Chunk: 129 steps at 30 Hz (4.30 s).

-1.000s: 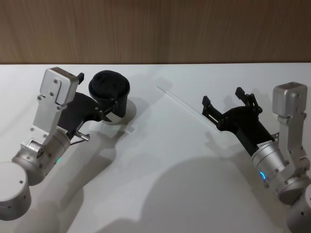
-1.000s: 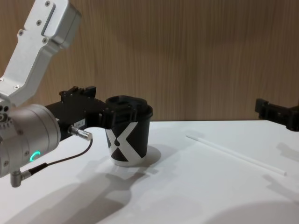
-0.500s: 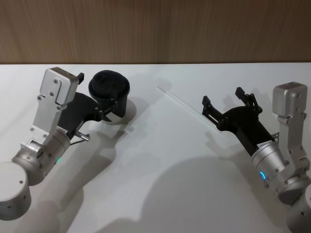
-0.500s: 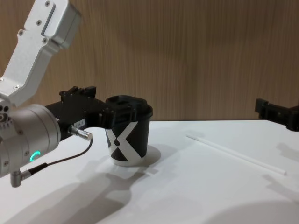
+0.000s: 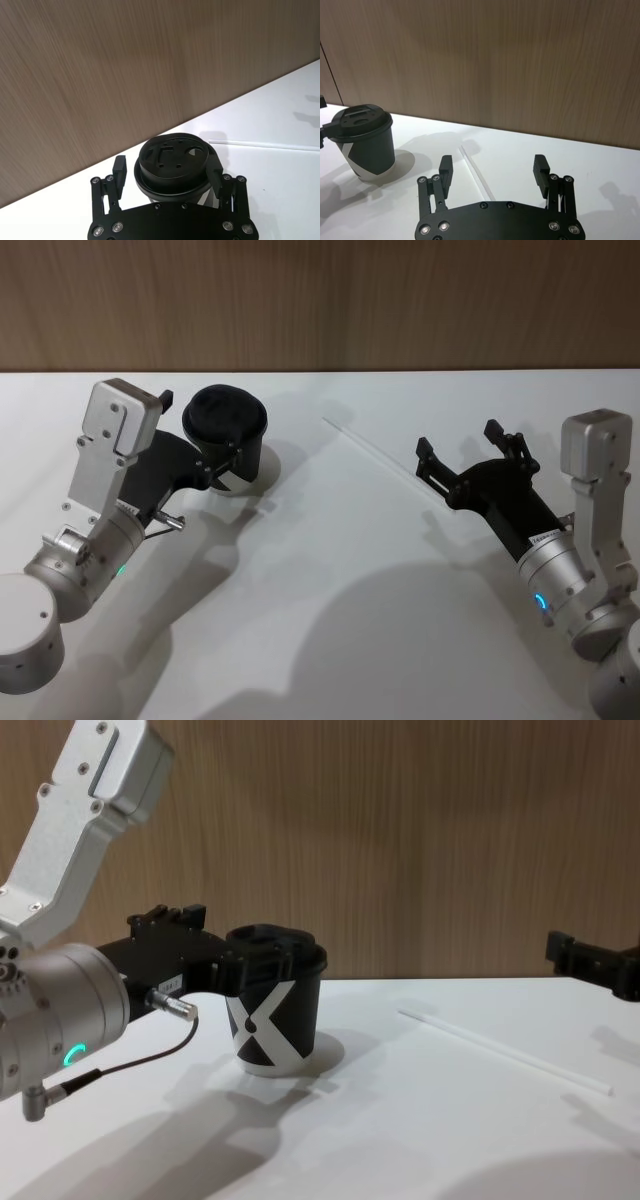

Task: Pick up the straw with one hand, pass it to the other hand, and insert it into the cup.

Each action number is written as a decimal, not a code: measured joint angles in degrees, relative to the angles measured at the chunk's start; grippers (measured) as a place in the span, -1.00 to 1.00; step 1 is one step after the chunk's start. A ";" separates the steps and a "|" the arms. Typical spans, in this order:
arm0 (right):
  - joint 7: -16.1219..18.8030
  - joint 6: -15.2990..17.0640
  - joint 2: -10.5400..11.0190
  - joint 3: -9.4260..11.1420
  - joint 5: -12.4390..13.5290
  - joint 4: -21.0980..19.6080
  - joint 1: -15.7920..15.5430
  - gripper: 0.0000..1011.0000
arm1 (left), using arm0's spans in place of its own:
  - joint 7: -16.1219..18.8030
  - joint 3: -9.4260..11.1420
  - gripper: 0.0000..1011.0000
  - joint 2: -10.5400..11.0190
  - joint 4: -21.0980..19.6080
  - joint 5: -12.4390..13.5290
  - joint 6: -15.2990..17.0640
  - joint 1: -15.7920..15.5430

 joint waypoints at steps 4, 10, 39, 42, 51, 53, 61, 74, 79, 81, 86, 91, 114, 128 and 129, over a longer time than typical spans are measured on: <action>0.00 0.00 0.00 0.00 0.00 0.00 0.00 0.98 | 0.00 0.00 0.98 0.00 0.00 0.00 0.00 0.00; 0.50 -0.12 0.08 0.08 0.05 0.36 0.19 0.98 | 0.00 0.00 0.98 0.00 0.00 0.00 0.00 0.00; 14.87 1.16 6.44 -0.01 3.46 8.51 7.05 0.98 | 0.00 0.00 0.98 0.00 0.00 0.00 0.00 0.00; 15.80 1.76 7.06 -0.52 3.19 9.29 7.81 0.98 | 0.00 0.00 0.98 0.00 0.00 0.00 0.00 0.00; 17.90 2.66 8.03 -1.84 1.91 12.15 10.59 0.98 | 0.00 0.00 0.98 0.00 0.00 0.00 0.00 0.00; 18.27 2.72 8.12 -2.12 1.63 12.90 11.21 0.98 | 0.00 0.00 0.98 0.00 0.00 0.00 0.00 0.00; 19.27 2.82 8.27 -2.94 0.57 14.98 12.98 0.98 | 0.00 0.00 0.98 0.00 0.00 0.00 0.00 0.00; 19.85 4.10 7.91 -3.77 -0.55 17.71 14.84 0.98 | 0.00 0.00 0.98 0.00 0.00 0.00 0.00 0.00; 20.38 4.54 7.78 -4.04 -0.54 18.71 15.48 0.98 | 0.00 0.00 0.98 0.00 -0.01 0.00 0.00 0.00; 20.54 4.65 7.76 -4.09 -0.49 19.00 15.66 0.98 | 0.00 0.00 0.98 0.00 0.00 0.00 0.00 0.00; 21.09 5.03 7.68 -4.36 -0.08 20.20 16.35 0.98 | 0.00 0.00 0.98 0.00 0.00 -0.01 0.00 0.00; 21.57 5.40 7.67 -4.59 0.30 21.04 16.92 0.98 | 0.00 0.00 0.98 0.00 0.00 0.00 0.00 0.00; 22.33 6.55 7.74 -5.97 1.28 24.33 19.12 0.98 | 0.00 0.00 0.98 0.00 0.00 0.00 0.00 0.00; 21.95 7.06 7.36 -6.42 1.29 25.01 19.54 0.71 | 0.00 0.00 0.98 0.00 0.00 0.00 0.00 0.00; 21.95 7.07 7.35 -6.42 1.30 25.01 19.55 0.68 | 0.00 0.00 0.98 0.00 0.00 0.00 0.00 0.00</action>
